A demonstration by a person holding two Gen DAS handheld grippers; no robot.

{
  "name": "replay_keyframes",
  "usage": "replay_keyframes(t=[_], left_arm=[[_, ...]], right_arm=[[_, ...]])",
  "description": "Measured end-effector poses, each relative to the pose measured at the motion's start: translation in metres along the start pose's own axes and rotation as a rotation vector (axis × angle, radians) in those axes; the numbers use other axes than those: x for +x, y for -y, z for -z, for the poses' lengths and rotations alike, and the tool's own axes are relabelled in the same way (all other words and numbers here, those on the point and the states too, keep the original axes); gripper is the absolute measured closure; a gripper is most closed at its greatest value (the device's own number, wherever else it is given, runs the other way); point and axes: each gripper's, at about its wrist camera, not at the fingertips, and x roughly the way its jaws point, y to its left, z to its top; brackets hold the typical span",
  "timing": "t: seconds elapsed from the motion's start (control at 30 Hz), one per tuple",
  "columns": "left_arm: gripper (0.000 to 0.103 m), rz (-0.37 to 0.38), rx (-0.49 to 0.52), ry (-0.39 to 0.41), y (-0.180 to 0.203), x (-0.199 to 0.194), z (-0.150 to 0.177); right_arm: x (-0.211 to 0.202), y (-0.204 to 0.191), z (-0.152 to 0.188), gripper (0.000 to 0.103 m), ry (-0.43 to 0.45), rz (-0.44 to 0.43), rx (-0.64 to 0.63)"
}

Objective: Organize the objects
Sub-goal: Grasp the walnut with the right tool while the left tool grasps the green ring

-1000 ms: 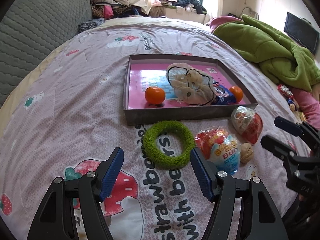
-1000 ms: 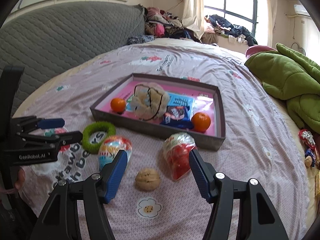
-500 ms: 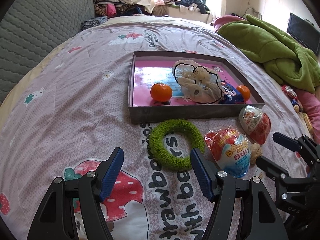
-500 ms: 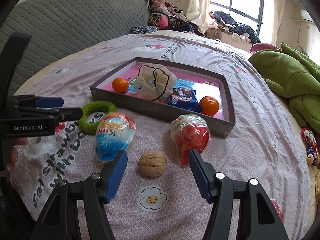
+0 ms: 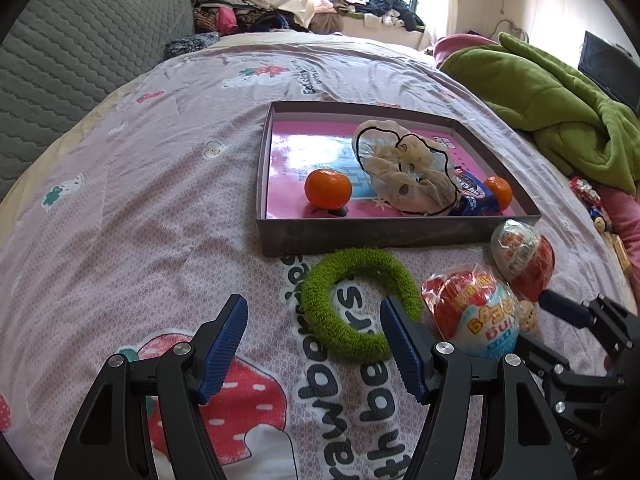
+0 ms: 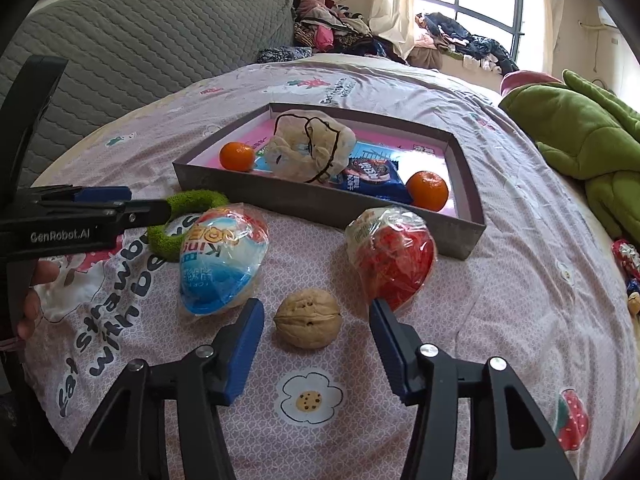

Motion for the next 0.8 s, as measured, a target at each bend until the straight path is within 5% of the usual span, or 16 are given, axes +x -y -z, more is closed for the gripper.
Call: replay_keyframes(t=[0.37,0.53,0.6,0.8], left_arm=[[0.032,-0.09,0.0,-0.068,-0.004,0.033,-0.001],[0.033,-0.072,-0.015,-0.068,-0.006,0.04,-0.001],[0.036,-0.061,-0.011,-0.07,-0.006,0.041,0.0],[0.067,-0.038,0.009,-0.066,-0.001,0.039,0.0]], right_arm=[[0.013,-0.004,0.005,0.064,-0.03,-0.04,-0.003],[0.014,-0.003,0.006,0.066,-0.023,-0.053,0.005],[0.014,-0.004,0.006,0.066,-0.022,-0.055,0.001],[0.013,-0.007,0.006,0.066,-0.024,-0.063,-0.012]])
